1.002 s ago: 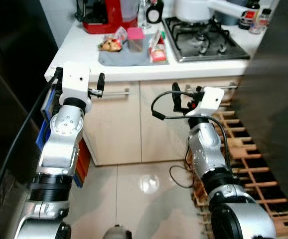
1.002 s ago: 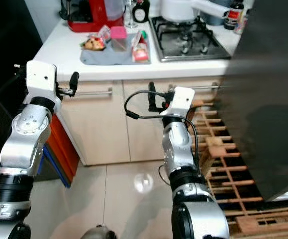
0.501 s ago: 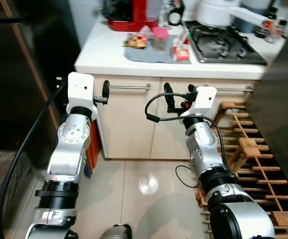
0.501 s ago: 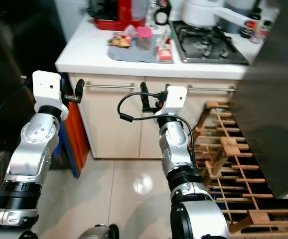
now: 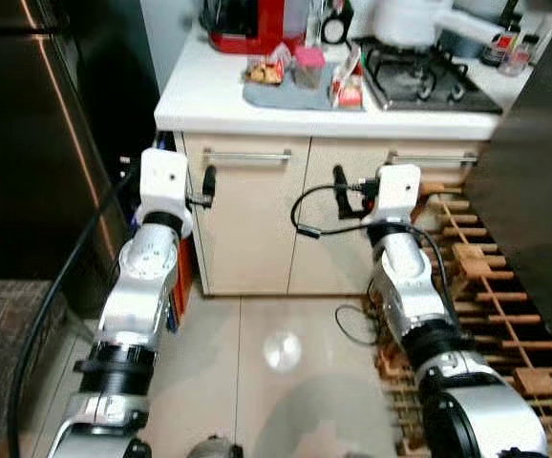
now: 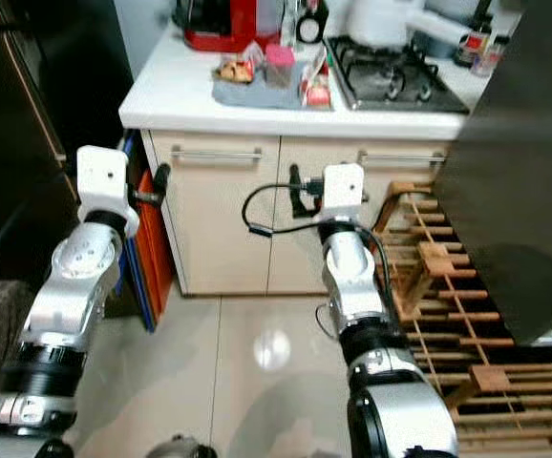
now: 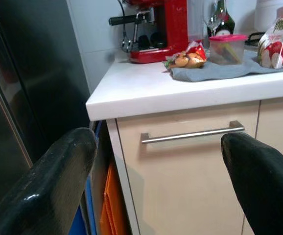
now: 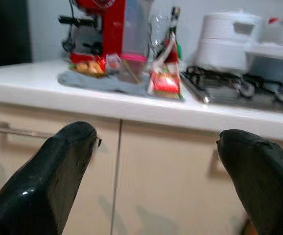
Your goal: Restocking fridge
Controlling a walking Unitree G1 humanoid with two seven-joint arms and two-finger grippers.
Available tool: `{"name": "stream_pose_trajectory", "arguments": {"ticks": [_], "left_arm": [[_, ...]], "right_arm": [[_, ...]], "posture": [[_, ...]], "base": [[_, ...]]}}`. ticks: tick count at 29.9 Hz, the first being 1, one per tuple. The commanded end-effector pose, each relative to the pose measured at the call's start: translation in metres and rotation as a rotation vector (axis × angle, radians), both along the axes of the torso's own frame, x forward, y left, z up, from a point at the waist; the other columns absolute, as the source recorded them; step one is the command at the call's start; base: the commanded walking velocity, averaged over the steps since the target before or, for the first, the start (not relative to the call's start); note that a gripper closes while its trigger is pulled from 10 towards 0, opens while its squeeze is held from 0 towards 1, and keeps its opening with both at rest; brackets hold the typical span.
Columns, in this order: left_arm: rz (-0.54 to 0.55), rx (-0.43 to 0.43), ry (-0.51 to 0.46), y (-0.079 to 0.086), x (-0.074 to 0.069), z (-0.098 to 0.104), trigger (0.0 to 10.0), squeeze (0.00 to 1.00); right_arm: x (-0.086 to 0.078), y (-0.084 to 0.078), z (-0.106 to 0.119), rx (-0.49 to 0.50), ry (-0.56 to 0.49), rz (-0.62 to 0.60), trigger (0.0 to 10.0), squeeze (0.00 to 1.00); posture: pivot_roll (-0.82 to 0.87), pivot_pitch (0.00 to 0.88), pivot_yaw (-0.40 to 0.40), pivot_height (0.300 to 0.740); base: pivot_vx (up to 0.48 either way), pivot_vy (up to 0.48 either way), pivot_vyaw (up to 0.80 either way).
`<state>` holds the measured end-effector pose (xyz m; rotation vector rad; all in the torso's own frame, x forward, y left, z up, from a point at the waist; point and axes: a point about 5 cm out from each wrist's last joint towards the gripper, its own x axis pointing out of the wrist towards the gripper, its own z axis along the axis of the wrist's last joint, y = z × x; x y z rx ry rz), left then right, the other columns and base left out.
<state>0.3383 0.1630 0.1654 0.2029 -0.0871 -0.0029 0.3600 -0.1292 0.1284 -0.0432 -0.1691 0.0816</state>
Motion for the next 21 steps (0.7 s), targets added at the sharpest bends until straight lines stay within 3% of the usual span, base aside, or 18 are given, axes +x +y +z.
{"name": "stream_pose_trajectory", "arguments": {"ticks": [1,7,11,21], "left_arm": [[0.01,0.008,0.004,0.002,0.0,-0.001,10.0,0.0],[0.044,-0.033,0.018,0.0,0.004,-0.004,10.0,0.0],[0.0,-0.027,0.004,-0.009,0.008,-0.001,10.0,0.0],[-0.05,-0.013,-0.052,-0.02,0.012,0.01,10.0,0.0]], "right_arm": [[-0.004,-0.004,-0.01,0.015,0.034,-0.013,10.0,0.0],[-0.002,-0.003,-0.009,0.083,0.045,-0.015,10.0,0.0],[0.003,-0.004,0.0,0.078,0.019,-0.034,10.0,0.0],[0.0,-0.006,-0.002,0.053,0.008,-0.022,10.0,0.0]], "posture": [[-0.03,0.0,0.003,0.74],[-0.04,0.0,0.024,0.74],[-0.07,0.0,0.021,0.74],[-0.07,0.0,0.001,0.74]], "base": [[0.0,0.0,0.0],[0.0,0.0,0.0],[0.0,0.0,0.0],[0.0,0.0,0.0]]}}
